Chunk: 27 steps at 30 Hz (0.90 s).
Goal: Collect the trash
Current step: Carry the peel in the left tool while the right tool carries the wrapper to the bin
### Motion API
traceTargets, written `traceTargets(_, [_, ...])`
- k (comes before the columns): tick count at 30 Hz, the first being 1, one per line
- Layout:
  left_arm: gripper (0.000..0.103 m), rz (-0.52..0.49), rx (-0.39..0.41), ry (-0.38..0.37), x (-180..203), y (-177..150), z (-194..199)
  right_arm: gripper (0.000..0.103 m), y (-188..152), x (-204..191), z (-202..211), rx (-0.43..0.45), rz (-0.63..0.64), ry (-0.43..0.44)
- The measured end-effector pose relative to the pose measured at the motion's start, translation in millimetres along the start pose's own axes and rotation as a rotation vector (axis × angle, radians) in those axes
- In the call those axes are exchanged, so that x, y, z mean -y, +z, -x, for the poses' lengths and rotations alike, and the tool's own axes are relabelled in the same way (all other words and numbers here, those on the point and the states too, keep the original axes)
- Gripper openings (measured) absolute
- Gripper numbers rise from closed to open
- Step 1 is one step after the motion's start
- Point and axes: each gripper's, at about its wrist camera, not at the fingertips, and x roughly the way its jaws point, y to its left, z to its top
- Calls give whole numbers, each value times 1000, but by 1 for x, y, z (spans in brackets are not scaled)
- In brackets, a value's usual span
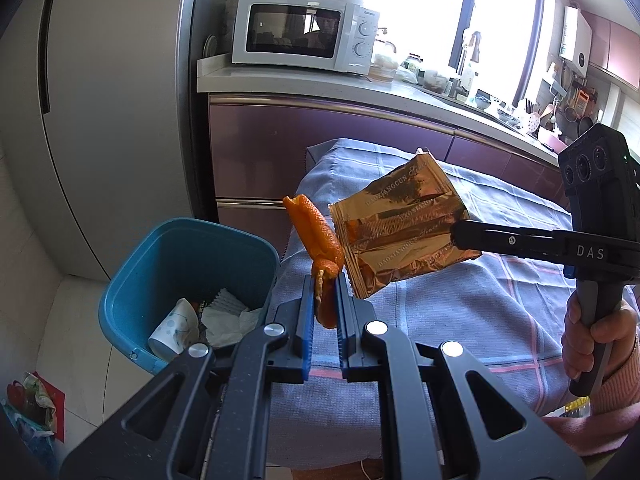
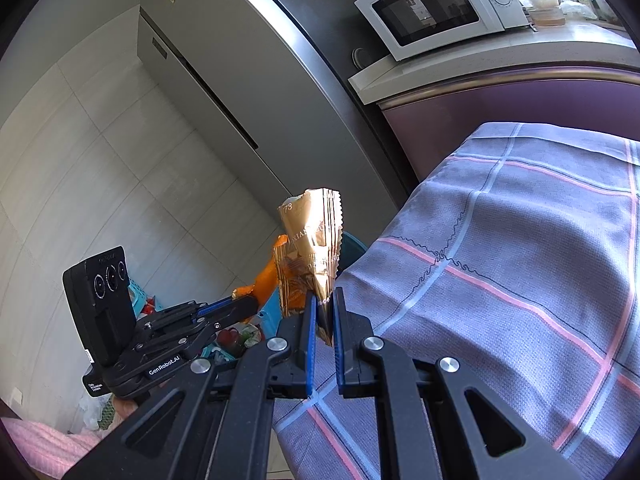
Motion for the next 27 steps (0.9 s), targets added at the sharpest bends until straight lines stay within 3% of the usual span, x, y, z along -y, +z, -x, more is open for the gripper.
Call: traceTargets(27, [10, 24, 3, 49, -15, 0, 3, 7, 5, -9, -23, -25, 9, 23])
